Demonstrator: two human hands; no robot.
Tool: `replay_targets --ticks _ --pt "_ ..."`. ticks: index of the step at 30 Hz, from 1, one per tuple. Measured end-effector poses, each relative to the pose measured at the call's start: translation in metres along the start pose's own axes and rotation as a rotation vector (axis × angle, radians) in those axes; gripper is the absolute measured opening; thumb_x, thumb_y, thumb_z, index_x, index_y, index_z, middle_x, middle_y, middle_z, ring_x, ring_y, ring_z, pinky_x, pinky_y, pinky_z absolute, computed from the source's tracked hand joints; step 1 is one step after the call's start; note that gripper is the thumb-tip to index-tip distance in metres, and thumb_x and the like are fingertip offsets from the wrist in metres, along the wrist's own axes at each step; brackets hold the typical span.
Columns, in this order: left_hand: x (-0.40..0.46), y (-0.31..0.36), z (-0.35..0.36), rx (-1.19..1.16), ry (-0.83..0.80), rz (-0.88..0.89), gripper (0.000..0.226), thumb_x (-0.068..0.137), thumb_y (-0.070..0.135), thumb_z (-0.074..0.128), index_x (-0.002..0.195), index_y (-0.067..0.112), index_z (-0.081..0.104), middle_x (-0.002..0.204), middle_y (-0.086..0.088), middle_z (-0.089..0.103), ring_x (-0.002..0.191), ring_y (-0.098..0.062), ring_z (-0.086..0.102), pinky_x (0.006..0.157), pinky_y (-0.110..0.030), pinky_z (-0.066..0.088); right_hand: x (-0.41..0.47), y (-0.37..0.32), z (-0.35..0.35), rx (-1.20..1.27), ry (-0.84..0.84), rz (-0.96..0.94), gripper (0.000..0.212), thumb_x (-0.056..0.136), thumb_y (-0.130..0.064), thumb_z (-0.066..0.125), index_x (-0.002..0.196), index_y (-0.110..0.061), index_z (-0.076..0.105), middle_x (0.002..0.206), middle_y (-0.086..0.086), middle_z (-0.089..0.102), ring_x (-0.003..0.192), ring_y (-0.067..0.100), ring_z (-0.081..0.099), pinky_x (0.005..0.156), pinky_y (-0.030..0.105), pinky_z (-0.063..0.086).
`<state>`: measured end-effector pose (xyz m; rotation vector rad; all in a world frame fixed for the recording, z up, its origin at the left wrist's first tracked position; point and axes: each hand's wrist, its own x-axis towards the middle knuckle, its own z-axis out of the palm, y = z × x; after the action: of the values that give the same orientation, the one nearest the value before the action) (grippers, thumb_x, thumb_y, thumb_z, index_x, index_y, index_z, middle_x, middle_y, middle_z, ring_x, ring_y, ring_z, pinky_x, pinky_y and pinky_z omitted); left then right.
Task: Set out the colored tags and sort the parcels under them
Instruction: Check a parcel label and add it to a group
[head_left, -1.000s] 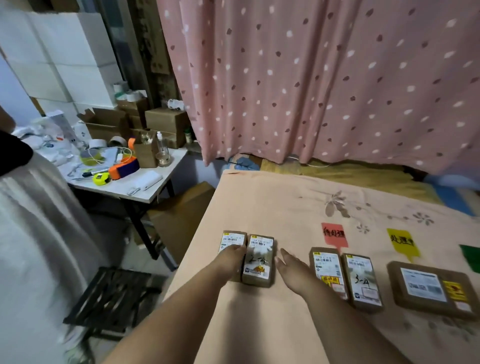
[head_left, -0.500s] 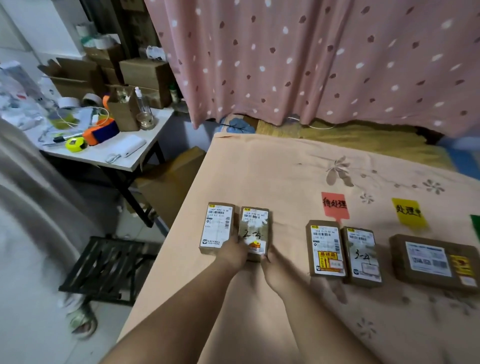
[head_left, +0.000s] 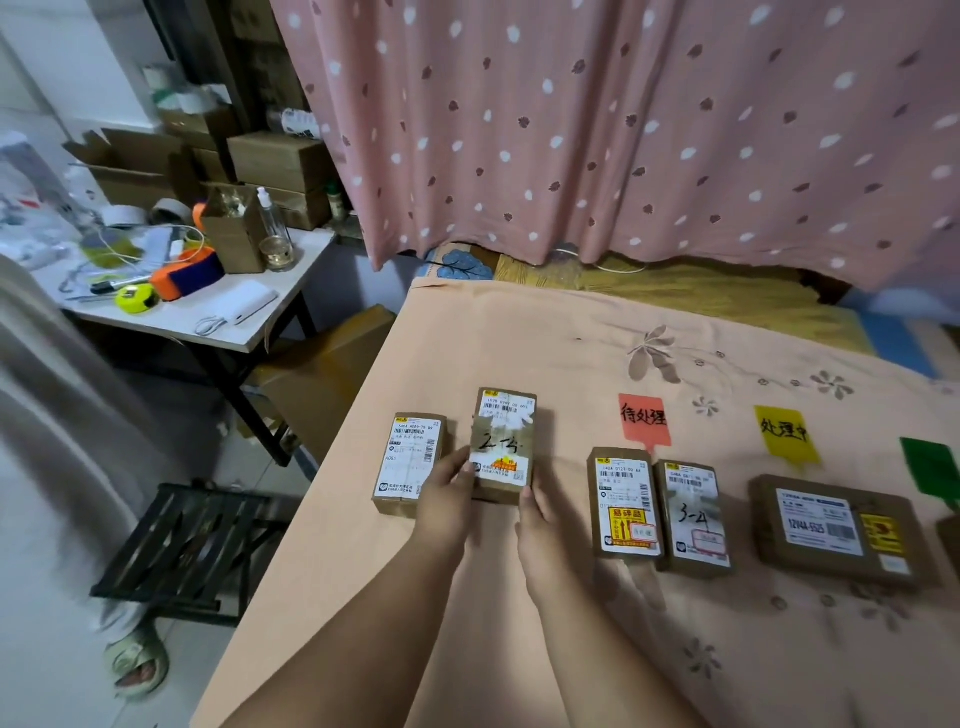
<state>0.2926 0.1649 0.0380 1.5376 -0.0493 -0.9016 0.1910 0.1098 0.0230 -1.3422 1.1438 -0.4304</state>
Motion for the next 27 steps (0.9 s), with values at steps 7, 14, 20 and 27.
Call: replay_targets --ticks 7,14,20,27 --pt "-0.044 0.083 0.016 -0.152 -0.041 0.23 0.026 0.097 0.025 0.056 0.115 0.035 0.071 0.116 0.009 0.071 0.116 -0.014 0.061 0.087 -0.035 0.051 -0.013 -0.067 -0.01 0.33 0.003 -0.248 0.028 0.101 -0.034 0.047 0.118 -0.055 0.055 0.141 -0.019 0.052 0.133 0.005 0.046 0.117 0.036 0.032" --pt "-0.125 0.188 0.024 -0.329 -0.17 0.485 0.027 0.099 0.019 0.053 0.115 0.036 0.068 0.119 0.002 0.071 0.119 -0.019 0.061 0.104 -0.045 0.046 -0.068 -0.198 -0.037 0.435 -0.066 -0.629 0.039 0.105 -0.019 0.037 0.141 -0.035 0.041 0.143 -0.015 0.047 0.111 -0.021 0.051 0.104 0.016 0.043" --pt "-0.195 0.24 0.017 -0.494 -0.317 0.652 0.029 0.096 0.013 0.055 0.117 0.025 0.069 0.107 -0.003 0.073 0.099 -0.026 0.055 0.089 -0.037 0.04 -0.128 -0.26 -0.051 0.484 -0.147 -0.854 0.045 0.094 -0.036 0.046 0.139 -0.04 0.05 0.145 -0.015 0.049 0.135 0.002 0.044 0.116 0.042 0.032" --pt "-0.249 0.261 0.008 -0.506 -0.379 0.773 0.028 0.094 0.012 0.056 0.114 0.025 0.071 0.109 -0.005 0.074 0.091 -0.018 0.062 0.094 -0.039 0.044 -0.182 -0.282 -0.068 0.543 -0.212 -0.965 0.041 0.092 -0.034 0.054 0.133 -0.04 0.055 0.14 -0.016 0.055 0.131 0.002 0.049 0.116 0.042 0.032"
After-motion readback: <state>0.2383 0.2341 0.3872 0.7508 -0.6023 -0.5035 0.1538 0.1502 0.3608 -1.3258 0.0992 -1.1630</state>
